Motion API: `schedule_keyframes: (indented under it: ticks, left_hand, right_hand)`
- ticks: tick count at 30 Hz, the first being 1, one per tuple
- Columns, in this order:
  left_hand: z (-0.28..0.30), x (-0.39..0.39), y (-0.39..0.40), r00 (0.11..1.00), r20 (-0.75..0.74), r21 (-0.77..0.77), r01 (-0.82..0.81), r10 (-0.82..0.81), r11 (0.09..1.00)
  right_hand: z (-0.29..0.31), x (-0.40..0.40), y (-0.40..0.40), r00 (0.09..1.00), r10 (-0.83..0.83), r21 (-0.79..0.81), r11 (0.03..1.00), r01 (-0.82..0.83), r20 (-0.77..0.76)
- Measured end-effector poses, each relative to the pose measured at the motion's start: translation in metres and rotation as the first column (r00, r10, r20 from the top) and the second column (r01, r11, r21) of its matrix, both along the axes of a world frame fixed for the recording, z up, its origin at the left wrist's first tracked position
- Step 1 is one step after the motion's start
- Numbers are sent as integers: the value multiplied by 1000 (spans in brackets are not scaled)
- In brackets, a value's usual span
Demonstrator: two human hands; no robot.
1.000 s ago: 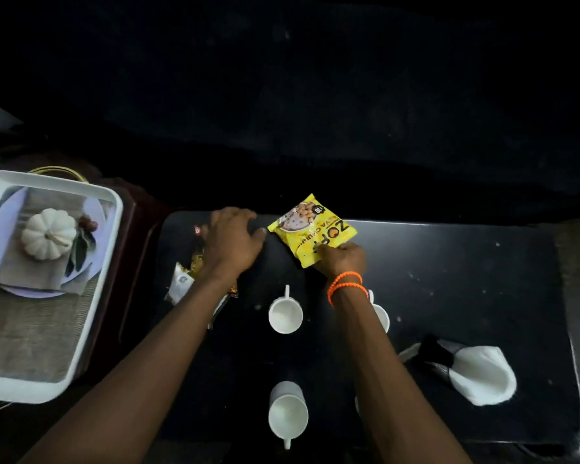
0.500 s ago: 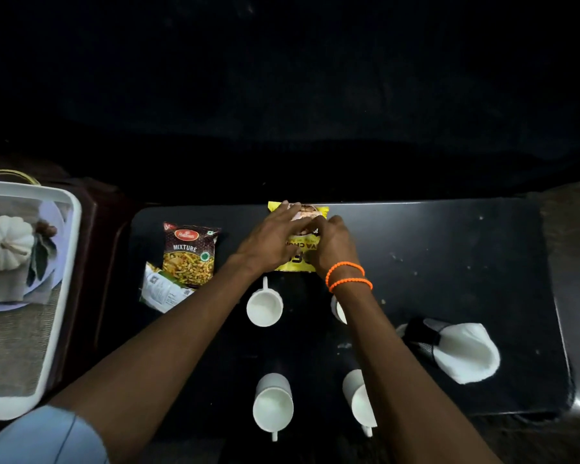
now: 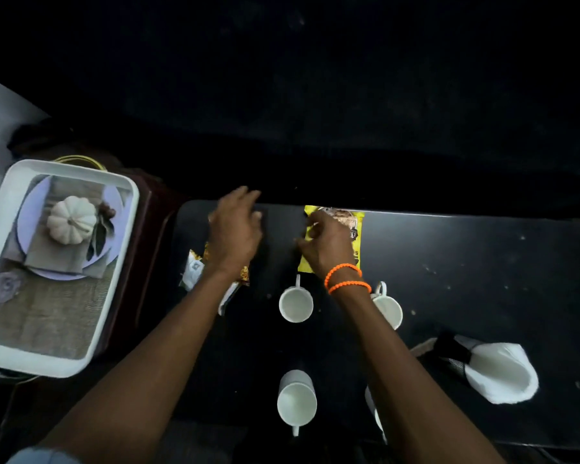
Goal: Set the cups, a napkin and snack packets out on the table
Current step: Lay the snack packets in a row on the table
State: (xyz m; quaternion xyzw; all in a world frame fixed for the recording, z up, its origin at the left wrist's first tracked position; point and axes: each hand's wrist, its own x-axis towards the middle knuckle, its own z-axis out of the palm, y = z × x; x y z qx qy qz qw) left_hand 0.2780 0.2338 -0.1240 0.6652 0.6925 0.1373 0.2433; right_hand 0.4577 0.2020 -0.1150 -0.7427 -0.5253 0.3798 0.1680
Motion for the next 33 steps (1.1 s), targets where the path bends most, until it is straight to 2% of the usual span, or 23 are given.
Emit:
schedule_keyframes:
  ticks: [3, 5, 7, 9, 11, 14, 16, 20, 24, 26, 27, 29, 31, 33]
  left_hand:
    - [-1, -52, -16, 953, -142, -36, -277, 269, 960]
    - [-7, -71, -29, 932, -202, -132, -329, 299, 935]
    - [-14, -79, -38, 955, -152, -204, -283, 255, 937]
    - [-18, -78, -41, 981, -19, -201, -192, 192, 961]
    - [-20, -73, -39, 985, 98, -172, -122, 140, 977]
    - [-19, -66, -32, 987, 153, -172, -31, 57, 985]
    - [-18, -62, -28, 990, 144, -199, 36, -7, 979]
    - [-13, -57, -22, 992, 110, -225, 92, -68, 970]
    - [-8, -62, -13, 975, 144, -189, 197, -171, 962]
    - [-6, -63, -6, 974, 61, -87, 221, -216, 971]
    - [-6, -63, -3, 983, -6, -29, 184, -184, 982]
    - [-5, -62, -3, 996, -93, 71, 8, -1, 997]
    - [-2, -57, -13, 975, -95, 130, -188, 201, 974]
    - [-4, -50, -28, 945, -62, 119, -314, 323, 942]
  right_hand:
    - [-8, -50, 4, 993, 78, -169, 981, -92, -86]
    - [-15, -82, 3, 987, 56, -230, 969, -91, -151]
    - [-23, -104, 4, 980, 0, -247, 968, -49, -197]
    - [-30, -110, 9, 980, -56, -237, 971, 9, -192]
    - [-33, -103, 15, 982, -102, -205, 976, 68, -159]
    - [-31, -85, 19, 995, -91, -61, 994, 88, -42]
    - [-28, -76, 21, 999, -14, 8, 1000, 14, 41]
    - [-30, -75, 20, 976, 211, 25, 977, -213, 61]
    - [-27, -84, 21, 883, 308, 42, 938, -344, 354]
    - [-21, -87, 25, 840, 379, 12, 909, -416, 388]
    - [-18, -88, 26, 829, 402, -32, 905, -424, 388]
    - [-13, -91, 24, 834, 363, -72, 927, -368, 417]
    - [-8, -91, 22, 849, 295, -59, 952, -300, 438]
    - [-6, -89, 25, 841, 301, -6, 943, -334, 450]
